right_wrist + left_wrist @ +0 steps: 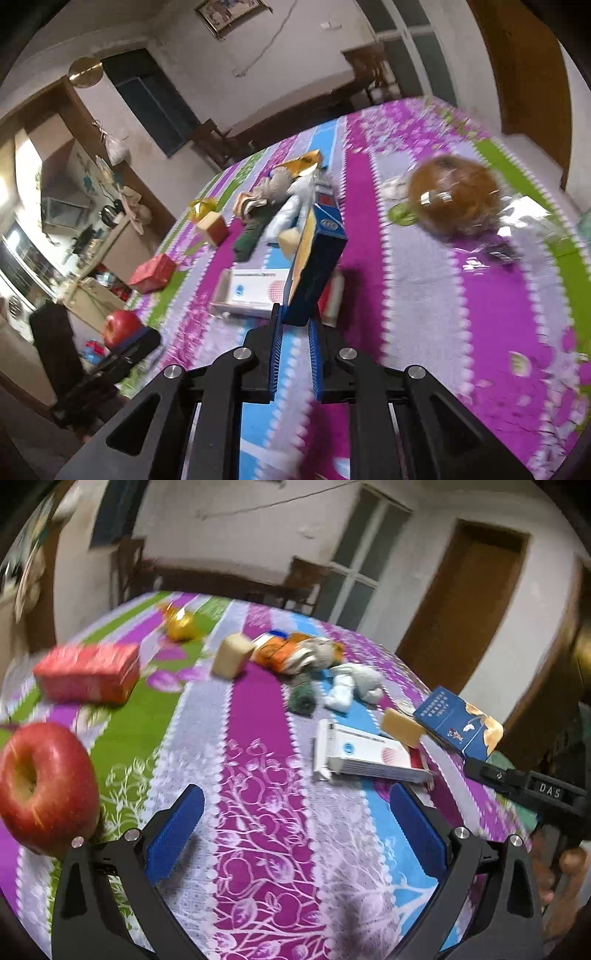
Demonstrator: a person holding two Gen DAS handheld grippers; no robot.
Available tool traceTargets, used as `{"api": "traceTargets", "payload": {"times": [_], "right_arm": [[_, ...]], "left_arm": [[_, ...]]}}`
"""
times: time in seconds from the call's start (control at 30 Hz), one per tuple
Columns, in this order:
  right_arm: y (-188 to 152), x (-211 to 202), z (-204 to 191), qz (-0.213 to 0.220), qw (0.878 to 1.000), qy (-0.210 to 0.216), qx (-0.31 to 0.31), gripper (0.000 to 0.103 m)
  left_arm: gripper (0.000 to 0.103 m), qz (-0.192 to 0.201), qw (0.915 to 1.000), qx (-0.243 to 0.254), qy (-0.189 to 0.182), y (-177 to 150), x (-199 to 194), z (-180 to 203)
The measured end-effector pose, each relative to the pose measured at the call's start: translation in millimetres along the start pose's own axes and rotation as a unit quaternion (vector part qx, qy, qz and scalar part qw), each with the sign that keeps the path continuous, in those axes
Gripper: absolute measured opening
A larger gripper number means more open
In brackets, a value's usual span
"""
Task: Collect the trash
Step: 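Grasp the blue cigarette box with the right tool while the left tool grasps the white medicine box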
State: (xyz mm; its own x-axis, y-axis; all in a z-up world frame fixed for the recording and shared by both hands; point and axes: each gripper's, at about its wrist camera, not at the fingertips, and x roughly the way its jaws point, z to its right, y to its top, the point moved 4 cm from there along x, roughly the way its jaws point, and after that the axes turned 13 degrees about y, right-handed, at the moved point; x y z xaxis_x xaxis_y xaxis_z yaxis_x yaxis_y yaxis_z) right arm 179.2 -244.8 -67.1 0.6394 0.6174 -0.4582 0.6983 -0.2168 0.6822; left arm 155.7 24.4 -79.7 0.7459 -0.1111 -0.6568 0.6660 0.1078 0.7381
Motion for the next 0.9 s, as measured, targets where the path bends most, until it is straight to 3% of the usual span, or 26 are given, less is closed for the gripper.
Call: {"api": "traceTargets", "payload": {"times": [0.2, 0.23, 0.27, 0.37, 0.43, 0.47, 0.57, 0.6, 0.67, 0.8, 0.9], "right_arm": [[-22, -49, 14, 0.017, 0.999, 0.002, 0.028, 0.015], [-28, -52, 21, 0.010, 0.999, 0.001, 0.043, 0.022], [-33, -53, 27, 0.002, 0.999, -0.005, 0.050, 0.038], [-45, -56, 40, -0.019, 0.998, -0.041, 0.038, 0.056], [-46, -64, 44, -0.018, 0.998, -0.064, 0.010, 0.064], [-43, -72, 42, -0.011, 0.997, -0.069, -0.011, 0.075], [-35, -77, 32, -0.027, 0.995, -0.044, -0.086, 0.098], [-29, -74, 29, -0.040, 0.988, -0.051, -0.137, 0.098], [-19, -61, 32, -0.076, 0.978, -0.062, -0.182, 0.098], [-5, -34, 38, -0.150, 0.969, -0.002, -0.196, 0.098], [-5, -15, 38, -0.186, 0.956, 0.010, -0.227, 0.098]], "left_arm": [[0.097, 0.025, 0.9992, 0.026, 0.015, -1, -8, 9], [0.097, 0.020, 0.9993, 0.030, 0.014, 0, -7, 10], [0.097, 0.013, 0.9992, 0.036, 0.008, 1, -6, 13], [0.097, 0.000, 0.9966, 0.081, -0.019, 8, -2, 31], [0.097, 0.006, 0.9896, 0.142, -0.026, 17, 0, 49], [0.097, 0.011, 0.9852, 0.170, -0.024, 22, 1, 57], [0.097, -0.002, 0.9623, 0.257, -0.088, 34, 7, 85], [0.097, -0.016, 0.9523, 0.285, -0.107, 38, 13, 95], [0.097, -0.028, 0.9337, 0.340, -0.107, 40, 24, 110], [0.097, -0.046, 0.8984, 0.425, -0.101, 38, 46, 125], [0.097, -0.072, 0.8684, 0.477, -0.115, 31, 60, 131]]}}
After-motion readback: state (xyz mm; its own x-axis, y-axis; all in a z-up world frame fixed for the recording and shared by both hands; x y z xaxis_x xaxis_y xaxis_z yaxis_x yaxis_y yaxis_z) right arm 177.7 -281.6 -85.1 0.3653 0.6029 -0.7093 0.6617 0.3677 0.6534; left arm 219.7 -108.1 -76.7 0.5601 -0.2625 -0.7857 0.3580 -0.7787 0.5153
